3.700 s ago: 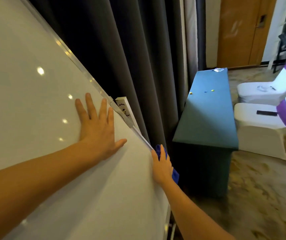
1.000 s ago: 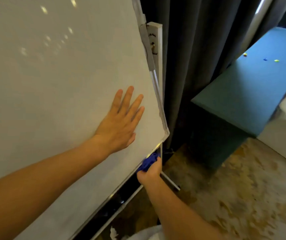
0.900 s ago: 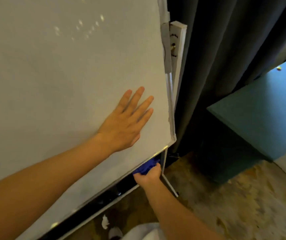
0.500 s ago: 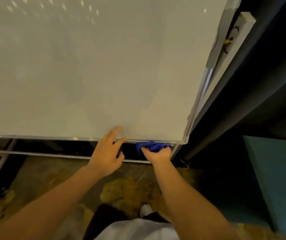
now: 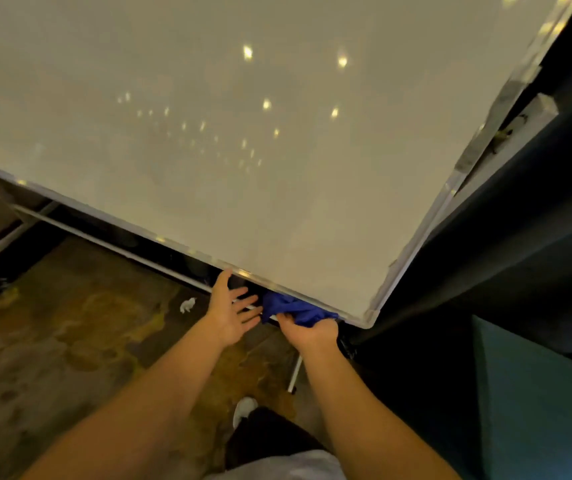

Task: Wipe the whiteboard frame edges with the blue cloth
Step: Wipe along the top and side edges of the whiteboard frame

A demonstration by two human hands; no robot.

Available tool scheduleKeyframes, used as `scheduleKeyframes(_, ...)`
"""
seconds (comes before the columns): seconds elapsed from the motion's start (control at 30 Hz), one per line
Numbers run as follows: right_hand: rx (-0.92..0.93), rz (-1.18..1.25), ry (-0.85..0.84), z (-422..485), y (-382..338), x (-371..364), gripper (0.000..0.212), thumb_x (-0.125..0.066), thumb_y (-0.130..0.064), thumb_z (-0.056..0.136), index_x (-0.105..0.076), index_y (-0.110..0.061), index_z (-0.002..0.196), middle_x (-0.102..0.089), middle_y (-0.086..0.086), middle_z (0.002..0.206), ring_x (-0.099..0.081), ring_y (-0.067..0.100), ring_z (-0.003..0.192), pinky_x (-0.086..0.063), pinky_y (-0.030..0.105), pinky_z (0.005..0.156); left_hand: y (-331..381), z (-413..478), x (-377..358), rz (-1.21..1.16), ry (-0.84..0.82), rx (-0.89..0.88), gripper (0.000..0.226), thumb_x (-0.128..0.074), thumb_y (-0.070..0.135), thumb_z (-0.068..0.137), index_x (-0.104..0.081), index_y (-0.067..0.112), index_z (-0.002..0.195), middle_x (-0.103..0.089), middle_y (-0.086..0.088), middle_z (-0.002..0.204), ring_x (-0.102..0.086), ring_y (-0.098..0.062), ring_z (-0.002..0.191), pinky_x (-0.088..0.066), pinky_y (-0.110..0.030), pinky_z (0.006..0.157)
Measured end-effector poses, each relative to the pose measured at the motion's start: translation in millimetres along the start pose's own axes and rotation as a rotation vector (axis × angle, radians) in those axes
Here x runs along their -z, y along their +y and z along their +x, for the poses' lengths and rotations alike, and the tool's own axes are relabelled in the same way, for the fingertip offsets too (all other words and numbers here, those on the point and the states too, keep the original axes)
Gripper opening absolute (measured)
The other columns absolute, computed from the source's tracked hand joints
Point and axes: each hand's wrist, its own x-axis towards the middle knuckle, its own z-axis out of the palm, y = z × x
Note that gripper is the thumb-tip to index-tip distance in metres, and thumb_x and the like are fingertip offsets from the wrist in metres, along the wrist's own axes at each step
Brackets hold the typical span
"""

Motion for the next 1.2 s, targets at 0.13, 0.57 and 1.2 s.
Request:
scheduleKeyframes(0.13,-0.036,-0.189,-0.033,-33.6,1.3,12.5,0.046,-0.035,-0.036,0.102,-0.052,-0.012,0.137,-0.059,0.02,0.13,-0.053,0.038,0.12,-0.036,0.045,0.109,-5.6,-17.8,-10.5,-0.265,-0.106,-0.042,0.095,-0.048,0.079,0.077,-0.04,0.014,0.146,-0.049,-0.013,0.144,-0.044,-0.036,0.132,-0.034,-0.048,0.104)
scheduleKeyframes(0.57,0.291,-2.225,-1.078,-86.6,-35.3,-104.1,0.064,-0.048,-0.016,0.078,-0.05,-0.031,0.14,-0.041,-0.001,0.151,-0.038,0.01,0.138,-0.032,0.028,0.114,-24.1,4.8,-40.1,-0.681,-0.168,-0.153,0.105,-0.03,0.089,0.073,-0.053,0.008,0.135,-0.056,-0.019,0.135,-0.054,-0.04,0.122,-0.041,-0.056,0.104)
scheduleKeyframes(1.2,1.732,-3.319,-2.642,100.8,143.0,-226.4,0.057,-0.026,-0.051,0.099,-0.037,-0.026,0.148,-0.027,0.013,0.159,-0.003,0.038,0.149,0.003,0.057,0.118,-28.1,86.8,-128.8,-0.355,0.389,-0.683,0.08,-0.071,0.072,0.065,-0.036,0.039,0.128,-0.057,0.02,0.116,-0.055,0.007,0.092,-0.046,-0.007,0.06)
